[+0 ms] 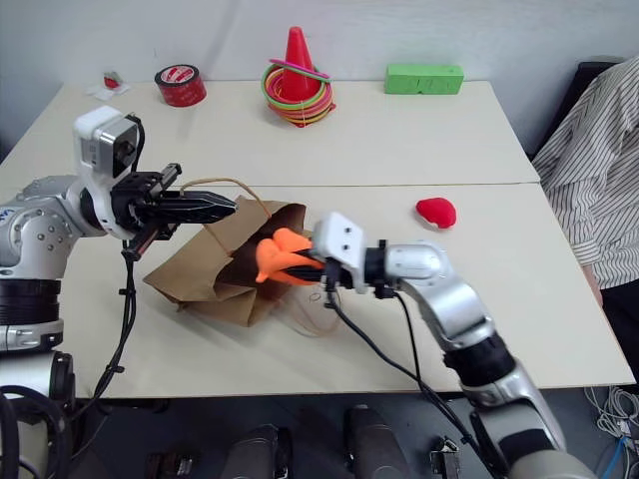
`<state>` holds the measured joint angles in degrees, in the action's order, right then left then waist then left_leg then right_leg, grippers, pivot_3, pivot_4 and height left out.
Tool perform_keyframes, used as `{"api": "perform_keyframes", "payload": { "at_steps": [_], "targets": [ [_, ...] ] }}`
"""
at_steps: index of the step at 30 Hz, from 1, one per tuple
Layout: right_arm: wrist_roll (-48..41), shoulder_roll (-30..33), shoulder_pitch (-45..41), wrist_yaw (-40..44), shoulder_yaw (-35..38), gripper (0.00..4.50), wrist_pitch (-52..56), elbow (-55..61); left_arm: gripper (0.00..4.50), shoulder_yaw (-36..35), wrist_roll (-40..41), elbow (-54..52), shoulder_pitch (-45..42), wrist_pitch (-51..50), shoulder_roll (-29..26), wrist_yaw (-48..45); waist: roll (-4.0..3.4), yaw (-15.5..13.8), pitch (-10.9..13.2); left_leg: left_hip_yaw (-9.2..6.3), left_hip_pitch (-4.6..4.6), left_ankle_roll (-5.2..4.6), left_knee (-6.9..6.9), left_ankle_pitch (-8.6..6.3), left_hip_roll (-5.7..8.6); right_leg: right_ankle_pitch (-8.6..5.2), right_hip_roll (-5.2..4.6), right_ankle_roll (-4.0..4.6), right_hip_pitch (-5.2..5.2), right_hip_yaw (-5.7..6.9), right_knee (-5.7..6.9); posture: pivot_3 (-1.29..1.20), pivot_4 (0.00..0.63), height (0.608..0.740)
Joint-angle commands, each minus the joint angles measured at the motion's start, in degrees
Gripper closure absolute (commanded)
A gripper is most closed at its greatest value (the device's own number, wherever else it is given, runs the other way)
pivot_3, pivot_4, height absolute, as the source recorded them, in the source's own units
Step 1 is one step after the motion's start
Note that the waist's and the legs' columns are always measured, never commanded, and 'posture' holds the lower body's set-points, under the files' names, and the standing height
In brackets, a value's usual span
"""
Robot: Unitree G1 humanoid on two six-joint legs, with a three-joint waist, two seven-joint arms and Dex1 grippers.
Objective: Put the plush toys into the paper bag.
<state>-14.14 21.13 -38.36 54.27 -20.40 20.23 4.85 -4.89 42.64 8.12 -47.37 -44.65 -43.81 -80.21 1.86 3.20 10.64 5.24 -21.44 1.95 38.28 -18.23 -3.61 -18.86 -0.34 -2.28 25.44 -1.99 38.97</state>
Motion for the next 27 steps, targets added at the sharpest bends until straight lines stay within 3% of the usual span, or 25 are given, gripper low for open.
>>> {"api": "perform_keyframes", "payload": {
  "at_steps": [1, 6, 14, 20, 26, 27],
  "targets": [
    [2.3, -3.7, -3.5, -0.2, -2.2, 4.35, -1.7, -4.2, 4.50, -0.5, 1.6, -3.5, -0.1, -0.4, -0.2, -1.0, 0.00, 0.1, 0.0, 0.00, -0.01, 0.00, 0.01, 0.00, 0.00, 0.00, 0.00, 0.00, 0.01, 0.00, 0.00, 0.00, 0.150, 0.740],
    [5.3, -8.9, -6.9, 0.8, -6.3, 4.35, -1.2, -10.9, 4.50, -0.6, 1.4, -3.9, 0.9, 0.4, 1.3, -0.5, 0.00, 0.3, 0.0, 0.00, 0.00, 0.00, 0.01, 0.00, -0.01, 0.00, 0.00, 0.00, 0.01, 0.00, 0.06, 0.00, 0.150, 0.740],
    [7.5, -18.0, -9.8, 1.6, -4.8, 4.35, -13.1, -31.6, 4.50, -0.8, 1.1, -5.3, 2.5, 1.7, 4.1, 0.8, 0.01, 0.9, 0.0, 0.02, 0.03, 0.01, 0.03, 0.00, -0.01, 0.00, 0.00, 0.00, 0.01, 0.00, 0.12, 0.00, 0.150, 0.740],
    [5.0, -14.5, -6.0, 4.6, -1.7, 2.20, -13.5, -23.1, 4.50, -2.4, 1.4, -6.4, 4.8, 2.3, 3.4, 2.3, 0.01, 1.4, 0.0, 0.01, 0.02, 0.01, 0.05, 0.00, 0.00, 0.00, -0.05, 0.00, 0.01, 0.01, 0.38, 0.00, 0.150, 0.740],
    [-5.2, -6.2, 1.0, 11.2, 6.3, 0.05, -11.6, -7.6, 4.50, -3.5, 1.4, -7.7, 6.9, 2.7, 3.4, 3.2, 0.02, 1.3, 0.0, -0.01, 0.02, 0.01, 0.05, 0.00, 0.00, 0.00, -0.04, 0.00, 0.01, 0.02, 0.40, 0.00, 0.150, 0.740],
    [-7.3, -4.3, 3.1, 12.5, 8.2, 0.02, -11.4, -5.1, 4.50, -3.6, 1.4, -7.8, 7.0, 2.8, 3.5, 3.4, 0.02, 1.2, 0.0, -0.01, 0.03, 0.01, 0.04, 0.00, 0.01, 0.00, -0.04, 0.00, 0.00, 0.02, 0.40, 0.00, 0.150, 0.740]
  ]
}}
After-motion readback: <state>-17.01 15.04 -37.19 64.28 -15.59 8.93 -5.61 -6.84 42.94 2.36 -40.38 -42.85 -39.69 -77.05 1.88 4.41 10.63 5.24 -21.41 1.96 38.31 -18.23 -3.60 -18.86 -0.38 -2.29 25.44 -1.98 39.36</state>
